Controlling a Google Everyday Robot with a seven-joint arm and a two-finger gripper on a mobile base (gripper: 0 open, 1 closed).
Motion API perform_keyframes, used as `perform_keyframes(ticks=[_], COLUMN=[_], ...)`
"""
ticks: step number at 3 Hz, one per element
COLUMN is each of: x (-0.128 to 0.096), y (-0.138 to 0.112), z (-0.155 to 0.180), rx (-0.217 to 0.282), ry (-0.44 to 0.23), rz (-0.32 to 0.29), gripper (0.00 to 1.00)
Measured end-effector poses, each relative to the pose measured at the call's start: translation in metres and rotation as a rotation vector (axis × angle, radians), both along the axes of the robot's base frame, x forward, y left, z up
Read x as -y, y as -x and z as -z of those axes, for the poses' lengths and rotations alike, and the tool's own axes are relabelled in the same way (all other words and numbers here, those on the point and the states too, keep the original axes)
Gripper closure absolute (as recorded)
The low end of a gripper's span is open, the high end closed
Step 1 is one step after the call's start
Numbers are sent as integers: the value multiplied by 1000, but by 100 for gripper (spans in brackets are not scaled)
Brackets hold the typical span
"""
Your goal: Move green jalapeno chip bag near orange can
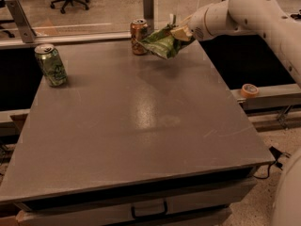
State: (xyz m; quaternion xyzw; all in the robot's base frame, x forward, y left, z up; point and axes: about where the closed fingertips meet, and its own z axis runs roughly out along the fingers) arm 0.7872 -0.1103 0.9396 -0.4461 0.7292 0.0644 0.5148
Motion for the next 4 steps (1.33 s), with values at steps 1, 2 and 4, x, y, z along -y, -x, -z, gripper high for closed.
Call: perform_keyframes(ticks=[1,2,4], x=[-2,-5,-7], y=[0,-1,-1], z=[2,4,6], rx=[-3,-6,-9], ry=[0,-1,-1], rz=[-3,-7,-10], gripper=[37,15,0])
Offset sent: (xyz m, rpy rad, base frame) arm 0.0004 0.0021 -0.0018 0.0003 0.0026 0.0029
